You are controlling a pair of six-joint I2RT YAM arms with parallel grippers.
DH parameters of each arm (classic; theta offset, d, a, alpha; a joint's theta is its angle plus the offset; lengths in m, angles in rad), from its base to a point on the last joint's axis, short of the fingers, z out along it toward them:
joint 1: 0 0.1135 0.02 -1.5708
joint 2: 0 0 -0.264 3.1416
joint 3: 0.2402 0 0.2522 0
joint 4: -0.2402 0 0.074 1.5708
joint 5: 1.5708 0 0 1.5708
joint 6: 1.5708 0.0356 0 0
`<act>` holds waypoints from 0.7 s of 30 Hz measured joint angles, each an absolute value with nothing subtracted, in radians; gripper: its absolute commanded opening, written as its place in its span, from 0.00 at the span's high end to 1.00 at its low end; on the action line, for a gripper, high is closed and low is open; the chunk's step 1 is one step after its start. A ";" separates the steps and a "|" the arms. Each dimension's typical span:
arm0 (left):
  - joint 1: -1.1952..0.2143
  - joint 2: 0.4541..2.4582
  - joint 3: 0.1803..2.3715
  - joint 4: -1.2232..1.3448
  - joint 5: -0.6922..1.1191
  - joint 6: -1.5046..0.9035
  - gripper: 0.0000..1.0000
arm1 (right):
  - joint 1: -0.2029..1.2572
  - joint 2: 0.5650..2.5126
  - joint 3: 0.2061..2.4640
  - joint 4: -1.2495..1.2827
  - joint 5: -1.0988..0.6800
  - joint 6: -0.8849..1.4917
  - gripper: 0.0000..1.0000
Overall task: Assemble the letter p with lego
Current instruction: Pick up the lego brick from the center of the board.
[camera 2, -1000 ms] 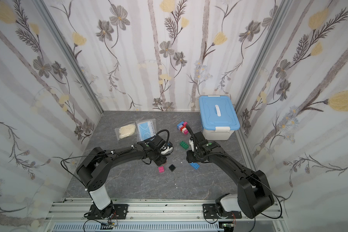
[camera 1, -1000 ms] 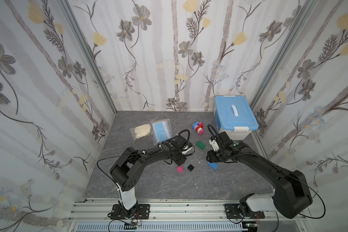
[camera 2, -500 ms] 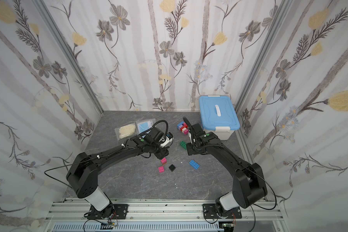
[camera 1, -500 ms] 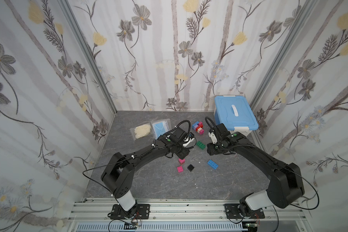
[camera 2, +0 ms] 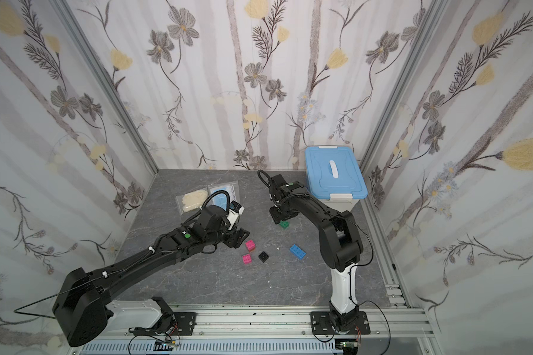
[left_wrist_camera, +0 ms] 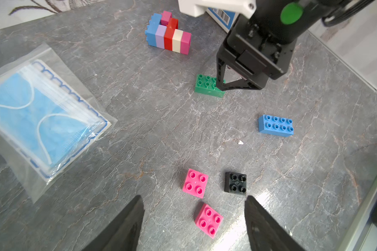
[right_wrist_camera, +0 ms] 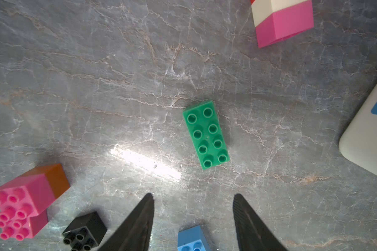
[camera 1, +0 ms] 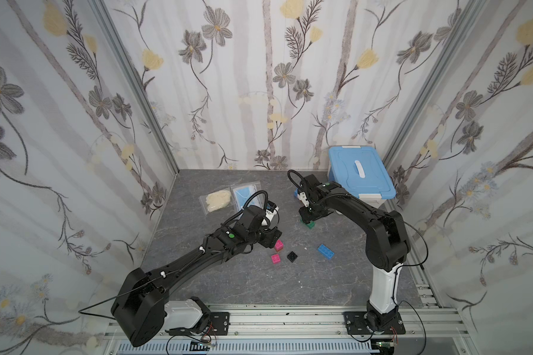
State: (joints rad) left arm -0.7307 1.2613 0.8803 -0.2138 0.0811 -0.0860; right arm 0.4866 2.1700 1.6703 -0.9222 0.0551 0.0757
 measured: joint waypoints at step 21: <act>-0.714 1.072 0.795 -0.236 -0.007 -0.177 0.22 | 0.476 2.422 1.907 -1.096 0.051 0.089 0.41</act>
